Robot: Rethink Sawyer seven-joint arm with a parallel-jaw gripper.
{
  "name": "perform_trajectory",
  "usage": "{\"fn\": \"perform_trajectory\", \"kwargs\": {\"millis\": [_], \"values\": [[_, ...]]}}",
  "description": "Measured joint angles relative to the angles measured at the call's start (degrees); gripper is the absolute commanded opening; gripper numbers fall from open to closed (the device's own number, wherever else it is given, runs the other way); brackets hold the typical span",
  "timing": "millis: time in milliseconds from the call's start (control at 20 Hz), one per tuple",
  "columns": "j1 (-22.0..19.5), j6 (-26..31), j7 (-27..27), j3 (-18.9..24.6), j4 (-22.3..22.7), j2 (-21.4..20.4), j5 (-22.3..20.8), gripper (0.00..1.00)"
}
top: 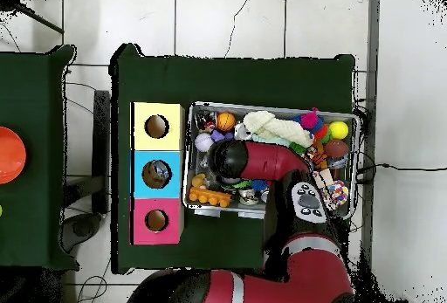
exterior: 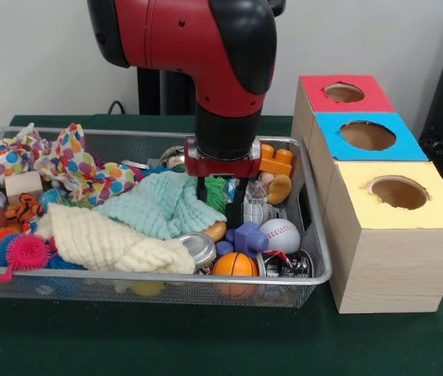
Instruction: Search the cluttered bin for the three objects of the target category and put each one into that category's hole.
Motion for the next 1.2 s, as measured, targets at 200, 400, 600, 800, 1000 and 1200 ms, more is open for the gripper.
{"fn": "perform_trajectory", "kwargs": {"millis": [200,400,600,800,1000,1200], "values": [[0.08,0.0,0.0,-0.02,-0.08,0.06,0.0,1.0],[0.3,0.01,0.0,-0.02,-0.17,0.12,0.0,1.0],[0.64,0.01,0.0,-0.02,-0.21,0.14,-0.01,1.0],[0.67,0.01,0.0,-0.02,-0.21,0.14,-0.01,1.0],[0.7,0.01,0.0,-0.02,-0.2,0.14,-0.01,1.0],[0.7,0.01,0.0,-0.02,-0.21,0.14,-0.01,1.0]]}}
